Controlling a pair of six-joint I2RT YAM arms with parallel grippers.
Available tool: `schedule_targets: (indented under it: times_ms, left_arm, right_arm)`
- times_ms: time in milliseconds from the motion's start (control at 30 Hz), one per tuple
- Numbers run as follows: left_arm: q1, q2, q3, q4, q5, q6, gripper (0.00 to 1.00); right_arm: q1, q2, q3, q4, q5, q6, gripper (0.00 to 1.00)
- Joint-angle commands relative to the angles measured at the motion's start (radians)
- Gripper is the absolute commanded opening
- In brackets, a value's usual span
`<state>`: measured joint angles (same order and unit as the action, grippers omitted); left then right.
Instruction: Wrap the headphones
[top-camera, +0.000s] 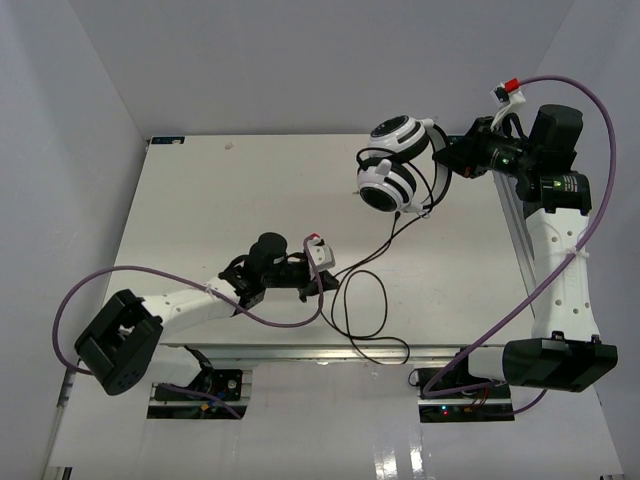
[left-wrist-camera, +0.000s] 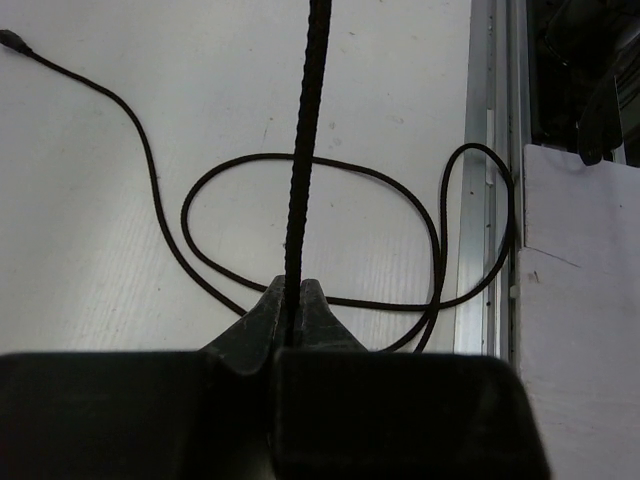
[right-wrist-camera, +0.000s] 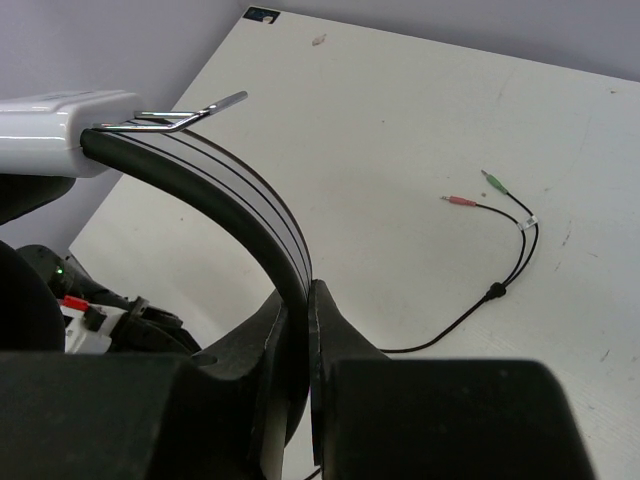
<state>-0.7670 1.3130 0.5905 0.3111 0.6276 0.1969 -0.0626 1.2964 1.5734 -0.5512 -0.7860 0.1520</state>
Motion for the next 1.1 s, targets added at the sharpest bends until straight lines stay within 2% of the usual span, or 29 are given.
schedule_targets:
  times_ms: [0, 133, 367, 667, 767, 900, 1067]
  left_arm:
    - [-0.069, 0.077, 0.090, -0.024, 0.050, 0.022, 0.00]
    - [-0.157, 0.176, 0.172, -0.033, 0.040, 0.024, 0.00]
    - [-0.230, 0.237, 0.267, -0.036, 0.044, 0.024, 0.00]
    - [-0.250, 0.126, 0.173, -0.109, -0.028, 0.087, 0.00]
    - [-0.199, 0.062, 0.106, -0.136, -0.040, 0.100, 0.00]
    - [-0.109, -0.020, 0.031, -0.088, -0.006, 0.080, 0.00]
    - [-0.026, -0.002, 0.057, -0.146, 0.015, 0.125, 0.00]
  right_arm:
    - [0.004, -0.006, 0.014, 0.079, -0.038, 0.109, 0.08]
    - [0.004, 0.011, -0.006, 0.119, -0.035, 0.150, 0.08]
    - [0.004, 0.023, -0.047, 0.142, -0.014, 0.170, 0.08]
    - [0.000, -0.001, -0.087, 0.145, 0.013, 0.111, 0.08]
    - [-0.002, -0.018, -0.087, 0.130, 0.002, 0.081, 0.08]
    - [-0.005, -0.031, -0.082, 0.106, -0.004, 0.033, 0.08]
    - [-0.006, -0.036, -0.077, 0.086, -0.071, -0.008, 0.08]
